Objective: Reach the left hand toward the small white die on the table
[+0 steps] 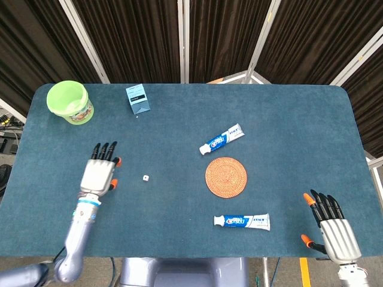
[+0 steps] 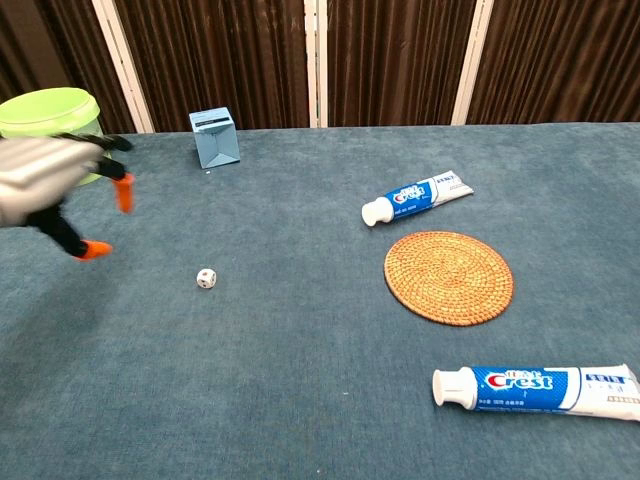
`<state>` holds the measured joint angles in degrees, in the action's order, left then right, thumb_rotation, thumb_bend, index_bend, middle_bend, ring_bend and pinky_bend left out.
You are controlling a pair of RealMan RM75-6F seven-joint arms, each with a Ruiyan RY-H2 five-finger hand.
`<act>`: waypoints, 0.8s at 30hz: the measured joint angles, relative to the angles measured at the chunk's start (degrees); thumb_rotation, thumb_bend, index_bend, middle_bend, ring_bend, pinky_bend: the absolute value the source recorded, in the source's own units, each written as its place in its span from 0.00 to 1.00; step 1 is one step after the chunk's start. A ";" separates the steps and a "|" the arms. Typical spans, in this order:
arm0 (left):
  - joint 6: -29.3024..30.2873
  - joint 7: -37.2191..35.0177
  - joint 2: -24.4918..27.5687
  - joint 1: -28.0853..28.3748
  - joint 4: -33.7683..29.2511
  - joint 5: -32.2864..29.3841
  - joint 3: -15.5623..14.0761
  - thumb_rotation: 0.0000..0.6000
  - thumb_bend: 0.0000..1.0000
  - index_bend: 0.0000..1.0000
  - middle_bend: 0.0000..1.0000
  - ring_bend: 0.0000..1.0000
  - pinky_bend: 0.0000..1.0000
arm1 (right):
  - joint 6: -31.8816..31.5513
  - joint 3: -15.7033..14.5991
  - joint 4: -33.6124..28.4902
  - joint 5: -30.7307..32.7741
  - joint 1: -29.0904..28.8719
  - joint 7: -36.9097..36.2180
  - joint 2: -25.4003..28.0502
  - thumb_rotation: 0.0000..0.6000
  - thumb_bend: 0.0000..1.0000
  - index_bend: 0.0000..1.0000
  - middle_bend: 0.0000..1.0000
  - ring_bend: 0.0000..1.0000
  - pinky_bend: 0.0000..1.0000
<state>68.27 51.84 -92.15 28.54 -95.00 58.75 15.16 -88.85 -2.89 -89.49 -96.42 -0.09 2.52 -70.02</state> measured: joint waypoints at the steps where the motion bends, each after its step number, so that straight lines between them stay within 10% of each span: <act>1: -0.30 0.97 -0.92 0.92 0.52 -1.10 0.18 1.00 0.28 0.43 0.00 0.00 0.00 | -0.02 -0.01 -0.06 -0.03 0.00 -0.13 0.07 1.00 0.07 0.00 0.00 0.00 0.00; 24: -2.39 7.01 -12.00 12.22 11.19 -14.37 -0.30 1.00 0.33 0.43 0.00 0.00 0.00 | -0.19 0.16 -1.34 0.07 -0.23 -2.86 1.81 1.00 0.07 0.00 0.00 0.00 0.00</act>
<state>65.88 58.86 -104.15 40.76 -83.82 44.39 14.86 -89.03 -2.74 -90.83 -96.36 -0.32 -0.34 -68.21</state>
